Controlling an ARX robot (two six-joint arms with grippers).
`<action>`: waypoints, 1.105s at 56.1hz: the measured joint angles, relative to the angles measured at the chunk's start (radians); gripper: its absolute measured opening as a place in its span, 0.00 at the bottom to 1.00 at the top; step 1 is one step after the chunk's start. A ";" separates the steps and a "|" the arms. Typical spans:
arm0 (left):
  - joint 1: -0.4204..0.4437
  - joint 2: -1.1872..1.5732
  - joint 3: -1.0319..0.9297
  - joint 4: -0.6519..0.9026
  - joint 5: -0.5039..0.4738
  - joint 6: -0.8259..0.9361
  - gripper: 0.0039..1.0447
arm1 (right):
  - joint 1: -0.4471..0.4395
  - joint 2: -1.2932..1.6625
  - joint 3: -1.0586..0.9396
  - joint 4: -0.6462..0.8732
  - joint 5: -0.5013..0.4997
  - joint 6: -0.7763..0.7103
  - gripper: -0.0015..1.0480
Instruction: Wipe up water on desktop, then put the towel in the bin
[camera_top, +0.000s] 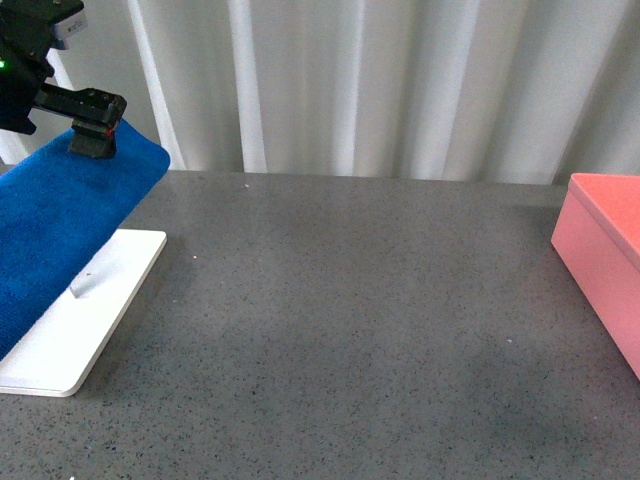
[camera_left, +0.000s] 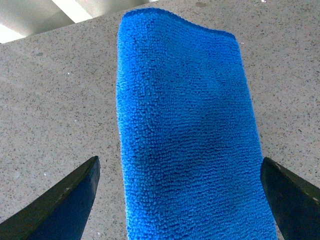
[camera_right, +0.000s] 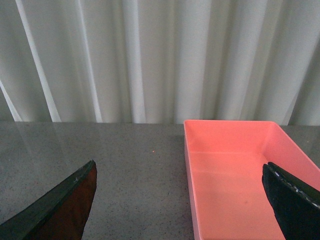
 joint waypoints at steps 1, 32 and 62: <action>-0.002 0.002 0.000 0.002 -0.002 -0.001 0.94 | 0.000 0.000 0.000 0.000 0.000 0.000 0.93; -0.025 0.053 -0.051 0.114 -0.043 -0.003 0.94 | 0.000 0.000 0.000 0.000 0.000 0.000 0.93; -0.026 0.055 -0.128 0.228 -0.087 0.089 0.46 | 0.000 0.000 0.000 0.000 0.000 0.000 0.93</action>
